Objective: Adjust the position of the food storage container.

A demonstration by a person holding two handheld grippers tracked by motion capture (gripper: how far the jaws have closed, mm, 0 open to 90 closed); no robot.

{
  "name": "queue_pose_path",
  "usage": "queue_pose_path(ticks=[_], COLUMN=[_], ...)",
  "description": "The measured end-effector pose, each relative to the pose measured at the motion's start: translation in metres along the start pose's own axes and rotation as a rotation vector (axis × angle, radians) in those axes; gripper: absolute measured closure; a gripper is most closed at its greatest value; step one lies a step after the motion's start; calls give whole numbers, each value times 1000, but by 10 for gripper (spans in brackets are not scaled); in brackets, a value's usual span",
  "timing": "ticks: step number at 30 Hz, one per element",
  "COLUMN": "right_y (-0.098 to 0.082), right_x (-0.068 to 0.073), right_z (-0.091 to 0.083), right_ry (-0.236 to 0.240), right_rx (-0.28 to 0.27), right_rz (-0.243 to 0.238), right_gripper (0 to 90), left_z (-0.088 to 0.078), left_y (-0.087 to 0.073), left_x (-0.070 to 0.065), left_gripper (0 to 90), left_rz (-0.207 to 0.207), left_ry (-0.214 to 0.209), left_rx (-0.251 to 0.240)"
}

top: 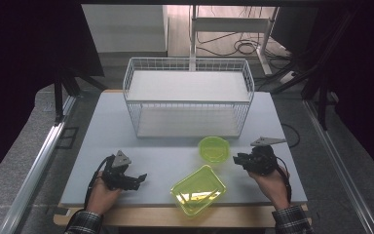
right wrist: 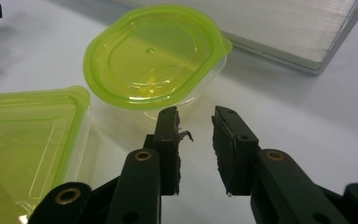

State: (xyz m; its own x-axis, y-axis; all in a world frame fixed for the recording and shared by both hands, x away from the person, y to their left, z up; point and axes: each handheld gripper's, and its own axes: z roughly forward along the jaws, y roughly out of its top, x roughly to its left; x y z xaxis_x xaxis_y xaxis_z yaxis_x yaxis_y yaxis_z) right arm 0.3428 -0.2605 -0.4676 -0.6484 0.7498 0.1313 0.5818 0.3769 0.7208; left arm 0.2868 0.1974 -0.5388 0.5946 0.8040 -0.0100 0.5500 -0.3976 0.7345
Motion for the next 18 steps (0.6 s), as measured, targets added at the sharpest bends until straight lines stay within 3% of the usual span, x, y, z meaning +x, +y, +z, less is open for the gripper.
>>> queue_pose_path(ticks=[9, 18], right_y=[12, 27], right_x=[4, 14], right_z=[1, 11], right_ry=[-3, 14], right_rx=[-21, -26], right_rz=[-17, -36], right_gripper=[738, 840], left_z=[-1, 0], left_y=[0, 0], left_x=[1, 0], left_gripper=[48, 47], left_rz=[-1, 3], left_ry=[9, 11], left_rx=[-1, 2])
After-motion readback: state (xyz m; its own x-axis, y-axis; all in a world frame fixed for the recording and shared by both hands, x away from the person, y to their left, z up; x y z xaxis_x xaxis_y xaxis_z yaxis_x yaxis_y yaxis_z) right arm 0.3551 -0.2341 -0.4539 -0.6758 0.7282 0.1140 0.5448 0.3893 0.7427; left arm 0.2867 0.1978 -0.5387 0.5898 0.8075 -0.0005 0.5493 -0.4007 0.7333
